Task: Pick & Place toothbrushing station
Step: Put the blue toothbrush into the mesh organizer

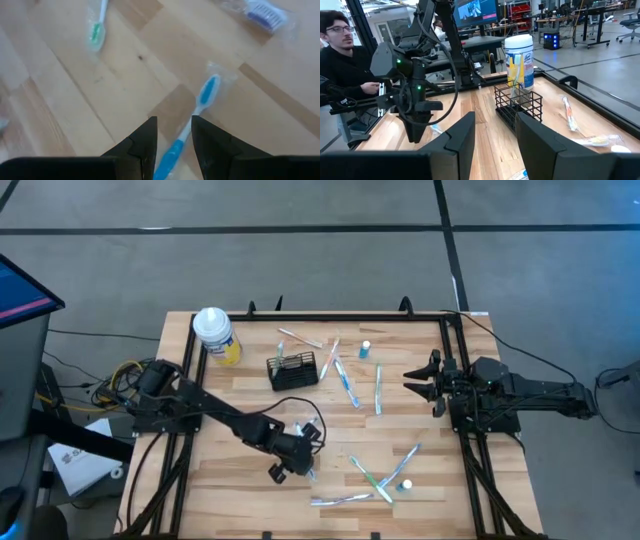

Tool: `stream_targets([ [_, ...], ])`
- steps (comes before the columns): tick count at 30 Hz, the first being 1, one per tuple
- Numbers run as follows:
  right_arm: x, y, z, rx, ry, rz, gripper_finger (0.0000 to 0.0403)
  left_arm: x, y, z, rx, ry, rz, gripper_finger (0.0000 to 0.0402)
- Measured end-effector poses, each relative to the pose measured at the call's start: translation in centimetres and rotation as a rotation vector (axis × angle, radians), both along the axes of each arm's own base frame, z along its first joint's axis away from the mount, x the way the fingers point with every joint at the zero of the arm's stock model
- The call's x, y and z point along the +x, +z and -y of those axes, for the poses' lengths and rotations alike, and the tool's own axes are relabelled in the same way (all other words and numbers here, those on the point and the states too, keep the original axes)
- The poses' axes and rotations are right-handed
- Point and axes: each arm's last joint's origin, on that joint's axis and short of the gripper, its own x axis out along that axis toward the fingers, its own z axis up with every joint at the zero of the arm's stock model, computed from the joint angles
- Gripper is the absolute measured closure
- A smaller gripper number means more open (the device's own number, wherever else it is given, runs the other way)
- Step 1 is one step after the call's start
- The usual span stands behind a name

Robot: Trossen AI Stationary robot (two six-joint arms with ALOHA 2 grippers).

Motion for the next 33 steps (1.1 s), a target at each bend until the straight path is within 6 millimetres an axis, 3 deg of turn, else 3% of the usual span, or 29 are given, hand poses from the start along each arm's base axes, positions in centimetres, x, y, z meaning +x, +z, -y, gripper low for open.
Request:
stream_targets([
  [8,0.0,0.0,0.0,0.0,0.0,0.0,0.0272,0.1,-0.7,0.0,-0.023,-0.019,-0.026,0.0289],
  [16,0.0,0.0,0.0,0.0,0.0,0.004,0.0272,0.5,-2.7,0.2,-0.01,-0.022,-0.063,0.0289],
  [24,0.0,0.0,0.0,0.0,0.0,0.003,0.0272,0.6,-2.9,0.3,-0.009,-0.024,-0.062,0.029],
  [28,0.0,0.0,0.0,0.0,0.0,0.003,0.0272,0.7,-2.9,0.3,-0.011,-0.024,-0.055,0.0311],
  [33,0.0,0.0,0.0,0.0,0.0,0.003,0.0272,0.7,-2.9,0.3,-0.012,-0.024,-0.055,0.0368],
])
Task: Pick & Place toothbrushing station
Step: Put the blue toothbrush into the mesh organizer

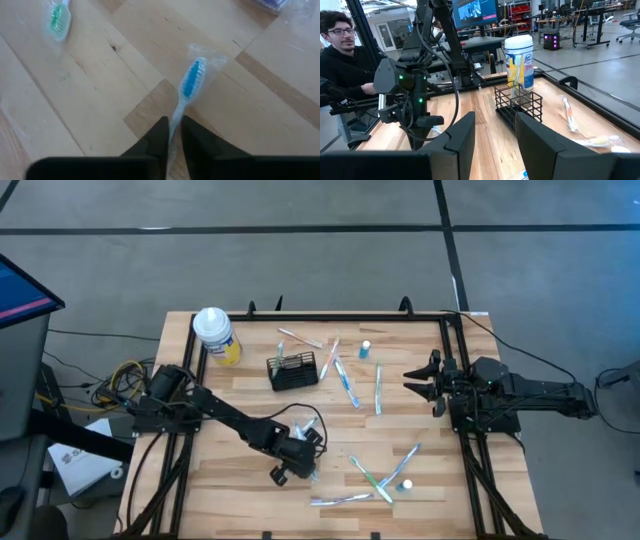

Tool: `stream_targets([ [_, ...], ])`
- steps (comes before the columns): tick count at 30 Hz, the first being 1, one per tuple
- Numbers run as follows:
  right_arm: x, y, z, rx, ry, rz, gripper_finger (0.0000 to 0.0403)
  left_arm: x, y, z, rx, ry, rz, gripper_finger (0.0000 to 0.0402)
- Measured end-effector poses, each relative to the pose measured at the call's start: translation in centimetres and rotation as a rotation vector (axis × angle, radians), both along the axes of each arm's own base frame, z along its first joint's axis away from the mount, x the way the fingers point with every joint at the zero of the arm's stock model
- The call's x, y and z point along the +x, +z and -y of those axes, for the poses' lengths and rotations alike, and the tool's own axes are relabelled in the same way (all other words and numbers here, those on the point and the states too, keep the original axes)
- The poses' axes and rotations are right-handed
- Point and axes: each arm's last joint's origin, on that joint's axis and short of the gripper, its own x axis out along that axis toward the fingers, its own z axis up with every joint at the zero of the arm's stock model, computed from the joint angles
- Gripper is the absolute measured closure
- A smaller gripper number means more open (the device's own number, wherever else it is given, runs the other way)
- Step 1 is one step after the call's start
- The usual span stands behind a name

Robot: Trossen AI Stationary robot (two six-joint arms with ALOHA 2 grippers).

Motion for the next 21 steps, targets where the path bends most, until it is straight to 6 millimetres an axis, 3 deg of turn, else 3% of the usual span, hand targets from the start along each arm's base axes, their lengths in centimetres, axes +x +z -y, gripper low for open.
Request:
stream_targets([
  [3,0.0,0.0,0.0,0.0,0.0,0.0,0.0272,0.0,0.0,0.01,0.0,0.0,0.001,0.0396],
  [21,0.0,0.0,0.0,0.0,0.0,0.0,0.0272,0.57,0.46,0.22,-0.045,0.025,0.068,0.0401],
])
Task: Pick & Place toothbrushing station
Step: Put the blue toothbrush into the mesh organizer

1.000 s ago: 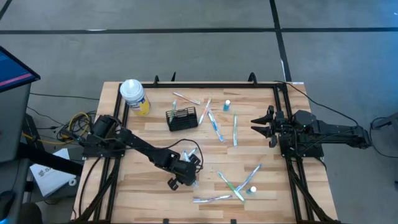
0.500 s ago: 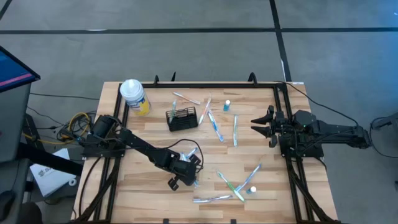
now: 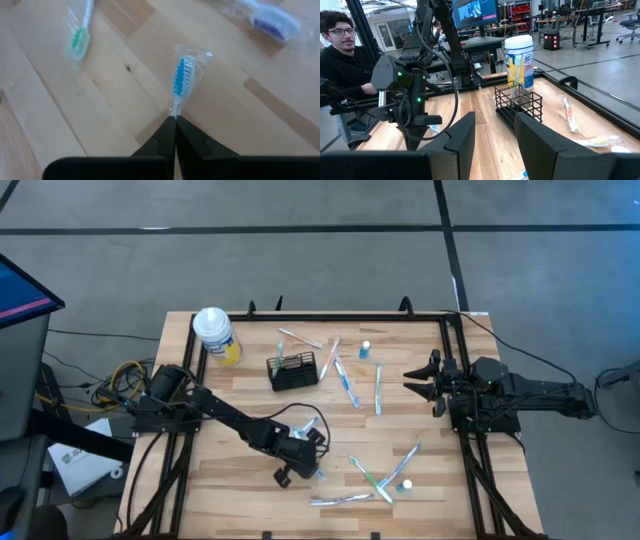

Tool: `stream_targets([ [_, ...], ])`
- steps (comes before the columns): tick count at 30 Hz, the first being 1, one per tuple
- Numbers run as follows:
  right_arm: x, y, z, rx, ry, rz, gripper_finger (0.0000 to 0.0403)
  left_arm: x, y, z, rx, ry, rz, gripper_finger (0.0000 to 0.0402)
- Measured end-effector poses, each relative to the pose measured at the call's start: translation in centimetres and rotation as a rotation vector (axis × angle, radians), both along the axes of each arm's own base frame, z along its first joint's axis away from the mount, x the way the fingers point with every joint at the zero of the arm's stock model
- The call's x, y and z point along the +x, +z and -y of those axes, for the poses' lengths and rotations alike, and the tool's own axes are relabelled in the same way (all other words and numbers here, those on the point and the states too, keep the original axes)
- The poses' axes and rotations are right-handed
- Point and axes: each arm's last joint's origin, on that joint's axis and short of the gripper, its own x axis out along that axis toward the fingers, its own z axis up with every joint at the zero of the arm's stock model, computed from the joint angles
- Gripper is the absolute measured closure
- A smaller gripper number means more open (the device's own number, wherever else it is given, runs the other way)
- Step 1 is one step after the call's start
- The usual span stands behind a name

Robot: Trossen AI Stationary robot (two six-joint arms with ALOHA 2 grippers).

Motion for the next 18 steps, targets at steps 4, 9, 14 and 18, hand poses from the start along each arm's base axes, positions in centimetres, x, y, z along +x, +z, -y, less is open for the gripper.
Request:
stream_targets([
  [4,0.0,0.0,0.0,0.0,0.0,0.0,0.0272,0.1,0.1,-0.1,-0.012,0.013,0.012,0.0401],
  [9,0.0,0.0,0.0,0.0,0.0,0.0,0.0272,-0.2,2.1,-0.3,-0.038,0.036,0.062,0.0401],
  [14,0.0,0.0,0.0,0.0,0.0,-0.001,0.0272,-1.4,5.3,-1.1,-0.064,0.103,0.201,0.0401],
  [18,0.0,0.0,0.0,0.0,0.0,-0.002,0.0272,-3.2,7.3,-1.8,-0.131,0.138,0.35,0.0401],
])
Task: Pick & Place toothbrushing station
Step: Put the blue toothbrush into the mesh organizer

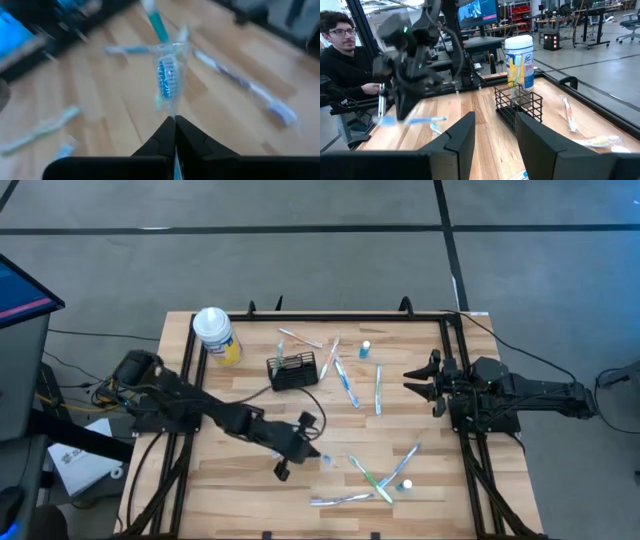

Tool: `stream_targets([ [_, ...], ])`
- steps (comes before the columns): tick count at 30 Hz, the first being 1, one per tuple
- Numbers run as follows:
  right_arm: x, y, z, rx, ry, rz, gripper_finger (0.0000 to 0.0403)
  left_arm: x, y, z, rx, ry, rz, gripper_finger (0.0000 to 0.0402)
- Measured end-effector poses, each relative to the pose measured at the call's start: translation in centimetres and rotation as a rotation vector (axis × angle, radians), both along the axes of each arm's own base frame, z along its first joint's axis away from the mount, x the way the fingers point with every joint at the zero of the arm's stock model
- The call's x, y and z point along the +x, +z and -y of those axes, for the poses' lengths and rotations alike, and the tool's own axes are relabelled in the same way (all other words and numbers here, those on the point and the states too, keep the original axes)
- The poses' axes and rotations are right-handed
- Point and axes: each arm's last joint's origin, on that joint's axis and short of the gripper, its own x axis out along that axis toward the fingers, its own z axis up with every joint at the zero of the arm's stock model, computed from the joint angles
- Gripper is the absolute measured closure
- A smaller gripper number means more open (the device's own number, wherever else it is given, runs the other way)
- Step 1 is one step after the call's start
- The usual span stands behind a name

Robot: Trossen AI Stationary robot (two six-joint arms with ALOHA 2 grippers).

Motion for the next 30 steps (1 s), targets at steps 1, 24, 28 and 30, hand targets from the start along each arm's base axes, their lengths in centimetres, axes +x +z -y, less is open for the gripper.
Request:
stream_targets([
  [1,0.0,0.0,0.0,0.0,0.0,0.001,0.0272,-0.5,0.4,-0.2,-0.014,0.007,0.037,0.0401],
  [24,0.0,0.0,0.0,0.0,0.0,0.004,0.0272,-8.6,3.0,-4.4,-0.013,0.422,0.503,0.0401],
  [28,0.0,0.0,0.0,0.0,0.0,0.004,0.0272,-9.1,3.2,-4.9,-0.008,0.465,0.576,0.0401],
  [30,0.0,0.0,0.0,0.0,0.0,0.004,0.0272,-9.3,3.1,-5.1,0.002,0.481,0.609,0.0401],
])
